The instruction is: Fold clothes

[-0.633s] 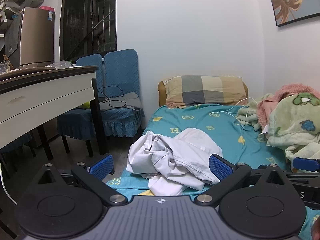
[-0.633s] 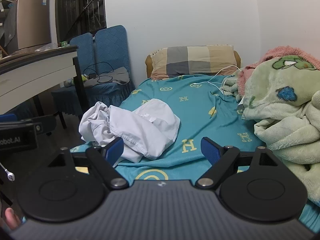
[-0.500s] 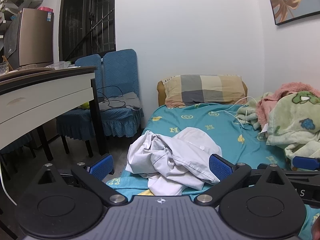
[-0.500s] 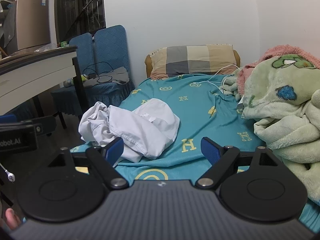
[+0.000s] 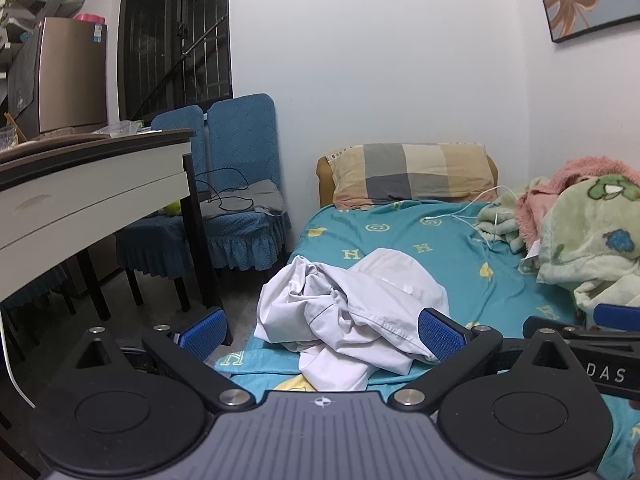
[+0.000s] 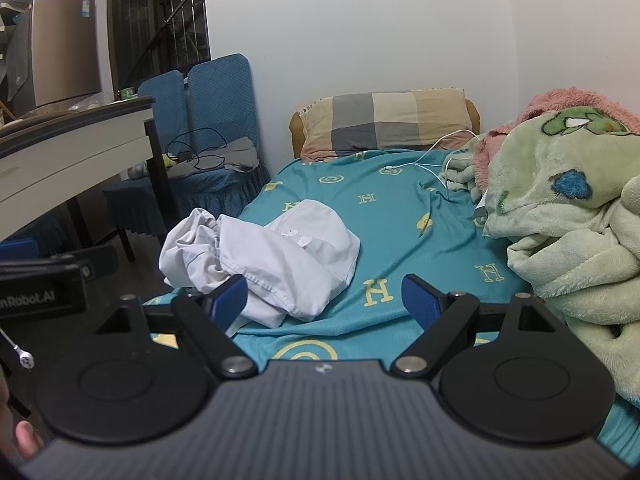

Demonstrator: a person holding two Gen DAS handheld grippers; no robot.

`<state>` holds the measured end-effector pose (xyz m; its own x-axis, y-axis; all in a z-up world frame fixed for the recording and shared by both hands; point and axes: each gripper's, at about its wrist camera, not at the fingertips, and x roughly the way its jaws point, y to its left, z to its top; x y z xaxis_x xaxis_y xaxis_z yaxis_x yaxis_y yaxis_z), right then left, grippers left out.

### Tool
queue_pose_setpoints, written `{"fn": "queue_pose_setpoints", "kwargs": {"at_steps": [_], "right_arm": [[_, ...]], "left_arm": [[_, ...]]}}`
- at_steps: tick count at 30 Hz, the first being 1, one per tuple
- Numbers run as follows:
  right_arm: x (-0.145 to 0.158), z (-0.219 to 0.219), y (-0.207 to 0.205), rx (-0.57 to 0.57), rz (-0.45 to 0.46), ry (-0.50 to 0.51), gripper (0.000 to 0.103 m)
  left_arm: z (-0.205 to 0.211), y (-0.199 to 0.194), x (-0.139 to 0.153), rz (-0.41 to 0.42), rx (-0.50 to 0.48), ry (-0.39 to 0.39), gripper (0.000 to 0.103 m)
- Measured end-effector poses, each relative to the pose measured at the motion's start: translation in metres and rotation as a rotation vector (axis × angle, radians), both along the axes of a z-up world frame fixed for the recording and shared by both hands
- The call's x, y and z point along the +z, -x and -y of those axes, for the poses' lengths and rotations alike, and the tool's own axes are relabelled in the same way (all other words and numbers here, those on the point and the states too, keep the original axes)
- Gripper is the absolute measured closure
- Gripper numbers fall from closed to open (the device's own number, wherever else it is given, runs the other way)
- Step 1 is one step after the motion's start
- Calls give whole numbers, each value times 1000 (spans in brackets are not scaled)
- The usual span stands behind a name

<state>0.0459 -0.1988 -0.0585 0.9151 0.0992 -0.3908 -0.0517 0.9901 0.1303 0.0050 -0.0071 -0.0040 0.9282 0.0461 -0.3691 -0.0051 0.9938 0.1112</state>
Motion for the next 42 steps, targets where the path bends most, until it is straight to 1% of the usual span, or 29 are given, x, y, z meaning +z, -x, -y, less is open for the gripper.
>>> {"fn": "queue_pose_setpoints", "kwargs": {"at_steps": [22, 27, 31, 33, 35, 37, 40, 42], "right_arm": [[-2, 0, -1, 7, -9, -1, 17], [-7, -3, -8, 23, -59, -27, 17], [-11, -5, -15, 36, -106, -52, 17], [-11, -16, -23, 61, -123, -42, 17], [-7, -27, -34, 92, -127, -51, 18], [-5, -37, -53, 104, -157, -104, 19], [-10, -53, -92, 105, -234, -206, 31], [-19, -66, -121, 94, -288, -270, 33]], "left_arm": [[-8, -1, -2, -14, -26, 25, 0], [-18, -6, 2, -25, -9, 80, 0], [-41, -8, 18, 9, 34, 148, 0], [-53, -8, 27, 30, 61, 180, 0], [-67, -7, 31, 54, 97, 183, 0], [-80, -9, 31, 65, 127, 180, 0], [-103, -15, 28, 66, 151, 197, 0], [-118, -22, 23, 67, 162, 203, 0]]}}
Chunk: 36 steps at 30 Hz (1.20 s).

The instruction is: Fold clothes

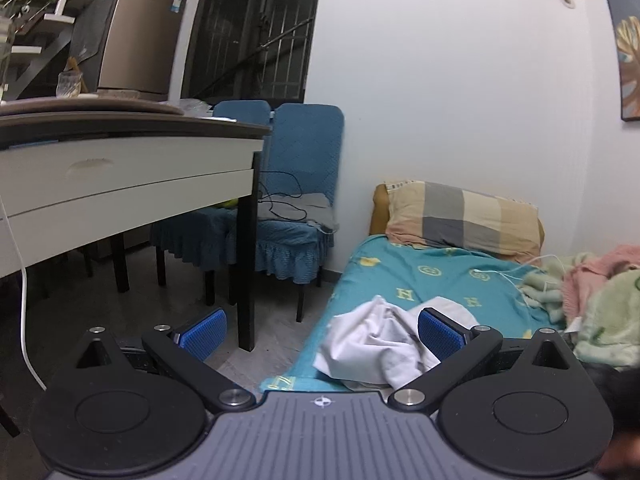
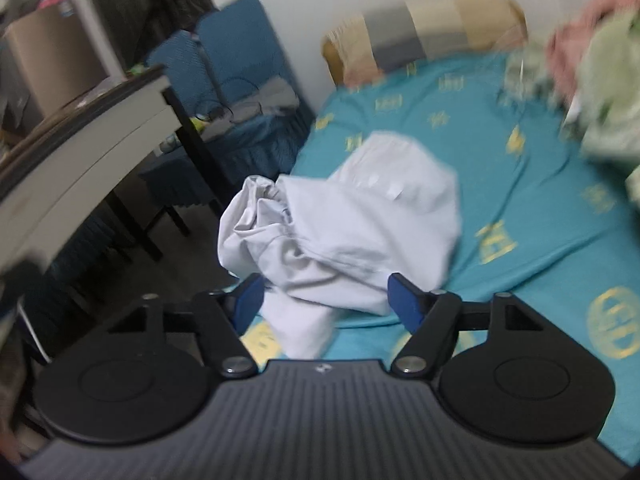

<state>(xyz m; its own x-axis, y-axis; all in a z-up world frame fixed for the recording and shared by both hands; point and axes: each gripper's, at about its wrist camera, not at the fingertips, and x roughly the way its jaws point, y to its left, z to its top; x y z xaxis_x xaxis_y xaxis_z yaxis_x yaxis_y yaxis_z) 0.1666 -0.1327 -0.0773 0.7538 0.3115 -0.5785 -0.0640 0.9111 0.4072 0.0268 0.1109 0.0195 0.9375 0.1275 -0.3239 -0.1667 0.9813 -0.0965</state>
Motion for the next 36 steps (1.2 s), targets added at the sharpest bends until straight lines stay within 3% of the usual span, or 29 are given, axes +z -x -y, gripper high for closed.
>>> {"fn": "queue_pose_setpoints", "kwargs": {"at_steps": [2, 5, 7, 8, 10, 11, 16, 19, 22, 28, 36], "right_arm": [[-11, -17, -24, 0, -11, 0, 34], [-28, -44, -56, -6, 34, 86, 36], [-41, -55, -82, -16, 19, 149, 60], [-48, -56, -93, -25, -5, 171, 64], [-57, -55, -107, -42, -33, 201, 87], [-58, -52, -111, -50, -35, 209, 89], [-17, -23, -83, -45, 108, 219, 95], [10, 7, -59, -47, 137, 164, 95], [36, 39, -32, -54, 169, 104, 95], [71, 97, 20, -41, 246, -27, 95], [48, 152, 35, 10, 183, -238, 95]], "left_arm": [[-16, -9, -6, -9, 14, 28, 0], [-36, -27, -17, -35, 2, 120, 1], [-44, -37, -24, -48, -18, 155, 1], [-45, -42, -27, -54, -27, 156, 2], [-44, -48, -33, -66, -50, 145, 4], [-42, -49, -35, -69, -60, 137, 5], [-27, -49, -37, -60, -119, 127, 5], [-16, -46, -35, -51, -165, 108, 5], [2, -40, -36, -52, -223, 64, 5], [64, -35, -59, -111, -370, -147, 11], [150, -42, -104, -194, -541, -417, 28]]}}
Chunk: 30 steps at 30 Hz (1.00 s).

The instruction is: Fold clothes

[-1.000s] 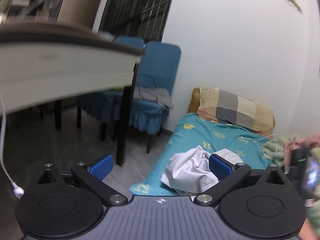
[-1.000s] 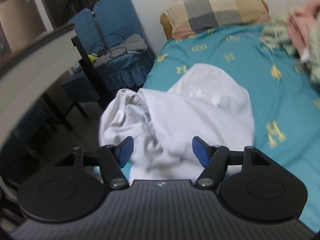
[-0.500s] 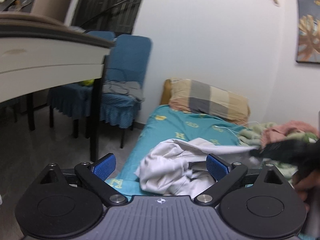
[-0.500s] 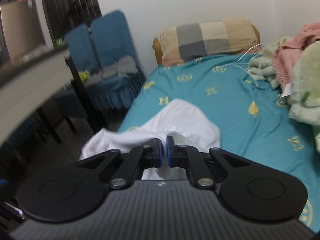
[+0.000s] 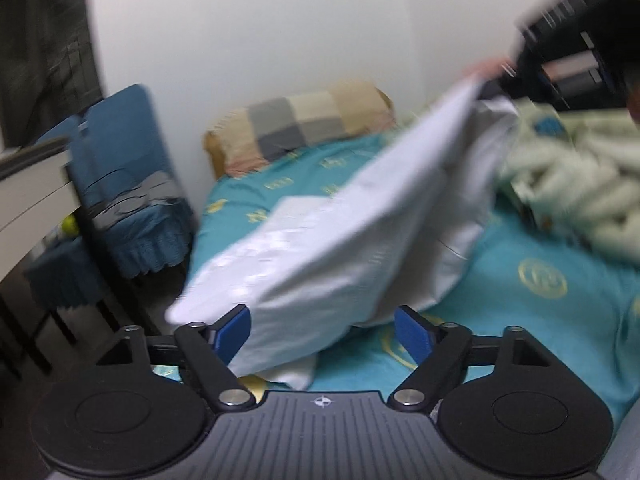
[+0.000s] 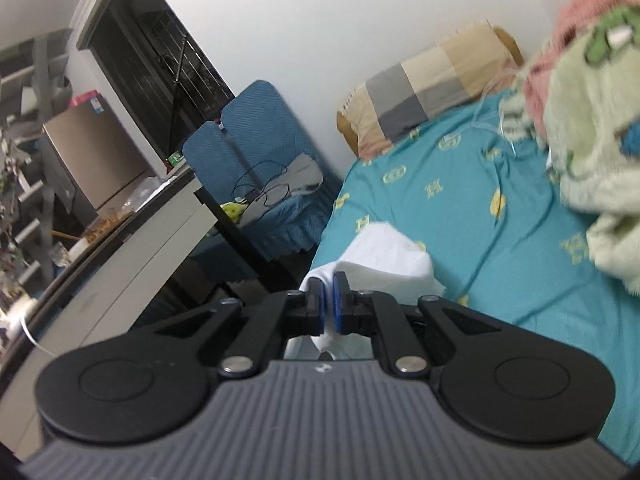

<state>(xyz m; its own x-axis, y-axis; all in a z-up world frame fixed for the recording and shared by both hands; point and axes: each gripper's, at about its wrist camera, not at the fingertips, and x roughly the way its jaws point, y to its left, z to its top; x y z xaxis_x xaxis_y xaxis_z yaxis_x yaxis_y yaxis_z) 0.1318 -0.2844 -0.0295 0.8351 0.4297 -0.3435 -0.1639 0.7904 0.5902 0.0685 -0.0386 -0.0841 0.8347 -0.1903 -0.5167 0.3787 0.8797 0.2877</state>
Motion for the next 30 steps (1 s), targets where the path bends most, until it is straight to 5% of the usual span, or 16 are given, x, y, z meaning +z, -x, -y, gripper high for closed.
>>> {"fn": "queue_pose_setpoints", "kwargs": {"at_steps": [5, 8, 10, 13, 15, 18, 24, 30], "right_arm": [[-19, 17, -9, 39, -32, -80, 95], [-32, 25, -15, 36, -46, -93, 95], [-40, 30, -20, 31, -69, -105, 95], [-51, 34, -29, 25, -103, -111, 95], [-57, 35, -34, 19, -121, -103, 94], [-61, 33, -42, -5, -138, -57, 93], [-71, 34, -51, -9, -200, -6, 93], [-83, 19, -58, 75, -282, 34, 92]], "left_arm": [[38, -30, -38, -3, -25, -132, 38], [45, -55, -56, 8, 20, -180, 53], [39, -61, -51, 12, 26, -149, 61], [30, -70, -43, 17, 35, -103, 89], [24, -76, -38, 21, 40, -72, 95], [14, -81, -27, 26, 39, -20, 96], [-29, -40, 42, 28, -111, 177, 97], [-71, -32, 65, -120, -252, 397, 97]]}}
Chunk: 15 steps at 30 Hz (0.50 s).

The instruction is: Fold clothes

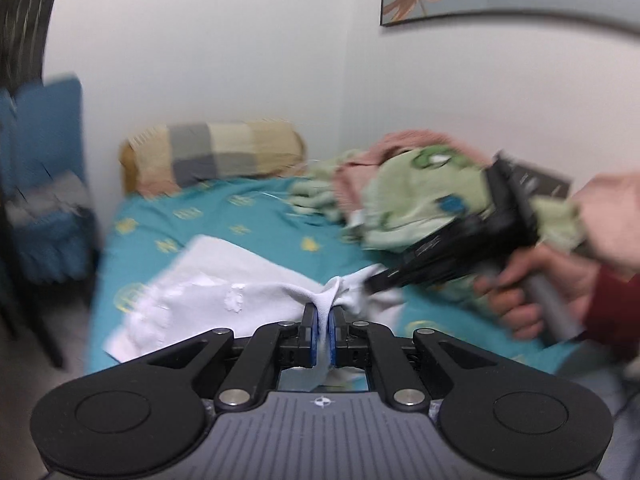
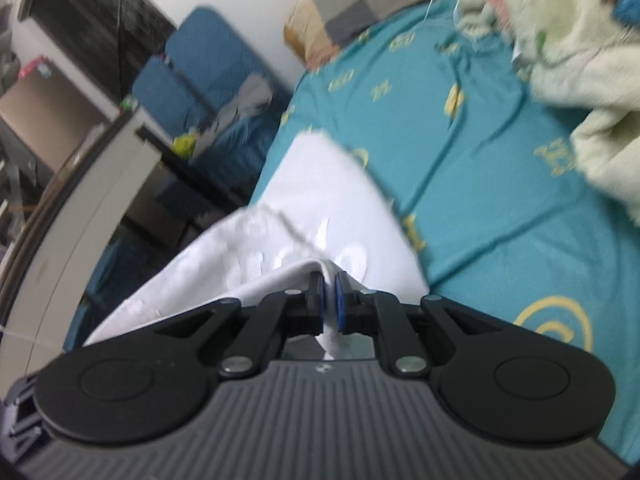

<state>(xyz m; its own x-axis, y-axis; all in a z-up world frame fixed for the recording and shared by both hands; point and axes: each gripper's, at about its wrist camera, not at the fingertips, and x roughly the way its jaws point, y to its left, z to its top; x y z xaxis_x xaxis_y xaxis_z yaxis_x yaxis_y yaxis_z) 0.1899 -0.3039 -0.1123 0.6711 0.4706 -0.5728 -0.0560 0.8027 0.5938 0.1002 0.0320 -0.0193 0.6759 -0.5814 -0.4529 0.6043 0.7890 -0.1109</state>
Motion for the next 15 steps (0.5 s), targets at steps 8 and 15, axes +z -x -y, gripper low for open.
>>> {"fn": "queue_pose_setpoints", "kwargs": {"at_steps": [8, 15], "right_arm": [[11, -17, 27, 56, 62, 111, 42], [40, -58, 64, 100, 344, 321, 41]], "left_arm": [[-22, -20, -20, -179, 64, 193, 97], [-31, -27, -22, -197, 116, 308, 97]]}}
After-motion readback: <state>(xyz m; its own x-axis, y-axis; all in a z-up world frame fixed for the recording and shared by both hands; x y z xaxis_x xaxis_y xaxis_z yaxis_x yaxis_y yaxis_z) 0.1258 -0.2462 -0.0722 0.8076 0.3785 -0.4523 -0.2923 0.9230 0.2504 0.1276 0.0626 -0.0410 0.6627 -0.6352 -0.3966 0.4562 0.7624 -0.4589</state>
